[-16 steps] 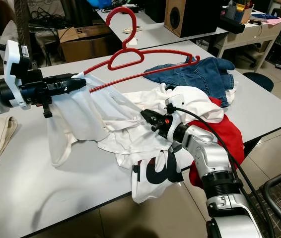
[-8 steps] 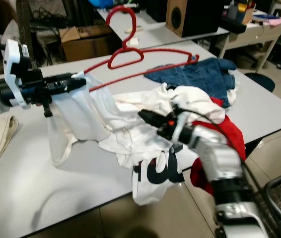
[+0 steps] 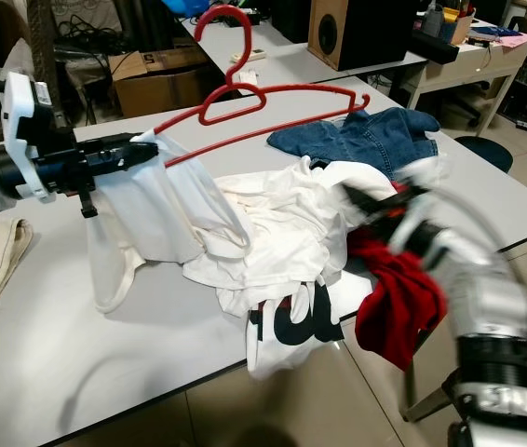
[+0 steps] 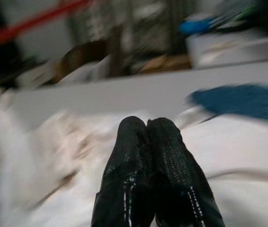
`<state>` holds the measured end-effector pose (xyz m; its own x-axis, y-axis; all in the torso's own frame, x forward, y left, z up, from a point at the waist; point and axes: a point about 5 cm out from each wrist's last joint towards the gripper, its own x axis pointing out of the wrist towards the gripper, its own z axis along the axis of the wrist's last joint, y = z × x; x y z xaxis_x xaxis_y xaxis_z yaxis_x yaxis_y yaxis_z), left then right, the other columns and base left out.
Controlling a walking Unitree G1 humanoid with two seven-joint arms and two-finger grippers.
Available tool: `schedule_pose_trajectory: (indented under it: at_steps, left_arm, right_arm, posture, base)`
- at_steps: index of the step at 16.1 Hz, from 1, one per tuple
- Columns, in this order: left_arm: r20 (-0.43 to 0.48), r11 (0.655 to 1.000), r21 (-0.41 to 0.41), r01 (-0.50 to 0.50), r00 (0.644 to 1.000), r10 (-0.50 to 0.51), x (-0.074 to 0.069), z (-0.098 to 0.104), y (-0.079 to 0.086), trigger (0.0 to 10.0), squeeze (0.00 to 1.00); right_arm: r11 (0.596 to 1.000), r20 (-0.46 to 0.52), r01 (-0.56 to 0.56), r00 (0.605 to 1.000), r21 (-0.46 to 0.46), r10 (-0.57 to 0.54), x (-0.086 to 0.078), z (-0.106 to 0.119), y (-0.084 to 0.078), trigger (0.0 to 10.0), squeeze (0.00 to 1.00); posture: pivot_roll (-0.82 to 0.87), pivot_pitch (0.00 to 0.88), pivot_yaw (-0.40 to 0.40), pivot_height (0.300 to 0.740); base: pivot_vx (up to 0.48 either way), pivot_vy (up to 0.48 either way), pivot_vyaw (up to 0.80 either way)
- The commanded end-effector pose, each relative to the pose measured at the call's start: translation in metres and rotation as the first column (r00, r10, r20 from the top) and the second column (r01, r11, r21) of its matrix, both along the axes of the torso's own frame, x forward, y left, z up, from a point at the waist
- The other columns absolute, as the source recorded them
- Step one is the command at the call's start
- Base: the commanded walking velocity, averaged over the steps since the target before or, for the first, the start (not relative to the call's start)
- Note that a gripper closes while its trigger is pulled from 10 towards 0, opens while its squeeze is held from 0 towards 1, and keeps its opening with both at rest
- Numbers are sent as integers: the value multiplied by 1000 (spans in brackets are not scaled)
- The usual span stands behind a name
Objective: Hang hanger
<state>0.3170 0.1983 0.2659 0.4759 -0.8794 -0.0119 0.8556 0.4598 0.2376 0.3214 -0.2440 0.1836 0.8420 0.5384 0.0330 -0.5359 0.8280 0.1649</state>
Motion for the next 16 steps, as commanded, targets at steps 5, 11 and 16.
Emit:
schedule_pose_trajectory:
  at_steps: [5,11,16]
  left_arm:
    - [18,1000,-9,-30,999,30,0,-3,-9,0,0]
    - [-6,997,-15,-76,997,75,-4,-9,-10,0,0]
    - [-22,995,-7,-98,995,98,-12,-17,-15,0,0]
  right_arm:
    - [959,43,-219,972,-180,230,-13,-8,55,10000,1000]
    - [921,-30,-329,943,-206,331,10,-32,114,10000,1000]
    - [878,-44,-429,902,-212,430,16,-40,142,10000,1000]
  posture:
    - [18,0,44,740]
    - [64,21,25,740]
    - [101,61,-2,740]
  base:
    - [0,0,0]
    - [0,0,0]
    - [0,0,0]
